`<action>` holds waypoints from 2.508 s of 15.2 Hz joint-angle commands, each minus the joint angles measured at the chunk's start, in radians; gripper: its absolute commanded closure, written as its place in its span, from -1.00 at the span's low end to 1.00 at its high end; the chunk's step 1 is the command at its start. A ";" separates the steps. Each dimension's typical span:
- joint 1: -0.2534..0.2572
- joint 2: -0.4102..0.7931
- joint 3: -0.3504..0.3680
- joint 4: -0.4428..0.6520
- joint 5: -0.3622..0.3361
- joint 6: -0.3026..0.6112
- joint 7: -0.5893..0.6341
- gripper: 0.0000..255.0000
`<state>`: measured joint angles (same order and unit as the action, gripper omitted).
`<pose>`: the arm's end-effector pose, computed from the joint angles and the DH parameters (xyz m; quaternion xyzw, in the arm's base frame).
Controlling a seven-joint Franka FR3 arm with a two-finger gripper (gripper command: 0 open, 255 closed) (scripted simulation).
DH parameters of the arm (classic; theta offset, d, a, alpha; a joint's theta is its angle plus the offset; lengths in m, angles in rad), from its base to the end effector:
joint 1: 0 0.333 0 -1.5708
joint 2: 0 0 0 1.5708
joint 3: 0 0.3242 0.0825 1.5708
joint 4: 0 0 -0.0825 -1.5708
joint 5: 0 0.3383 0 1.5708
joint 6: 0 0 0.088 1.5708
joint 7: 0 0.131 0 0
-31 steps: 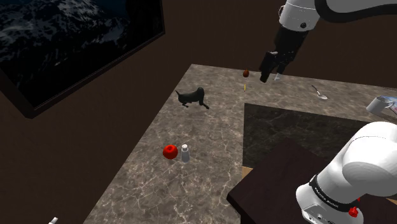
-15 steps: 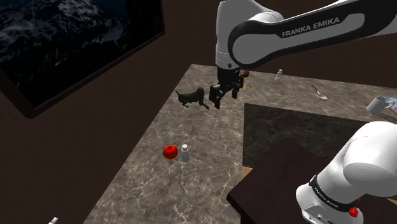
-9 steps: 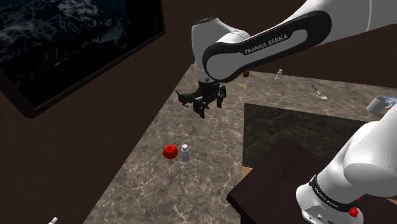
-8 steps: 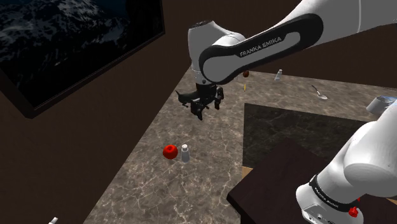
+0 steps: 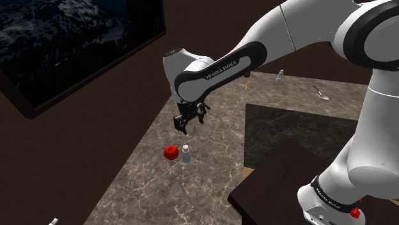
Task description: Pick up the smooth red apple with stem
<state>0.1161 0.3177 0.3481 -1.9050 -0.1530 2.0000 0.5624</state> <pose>0.5069 0.2291 0.3377 0.9949 -0.0127 -0.0810 0.0595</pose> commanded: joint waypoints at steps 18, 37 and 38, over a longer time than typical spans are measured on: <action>0.183 0.639 -0.050 0.607 -0.086 -0.112 0.080 -1.00; 0.180 0.617 -0.046 0.600 -0.082 -0.128 0.079 1.00; 0.179 0.608 -0.044 0.598 -0.081 -0.135 0.079 1.00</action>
<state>0.2948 0.9304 0.3029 -1.3123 -0.2352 1.8751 0.6419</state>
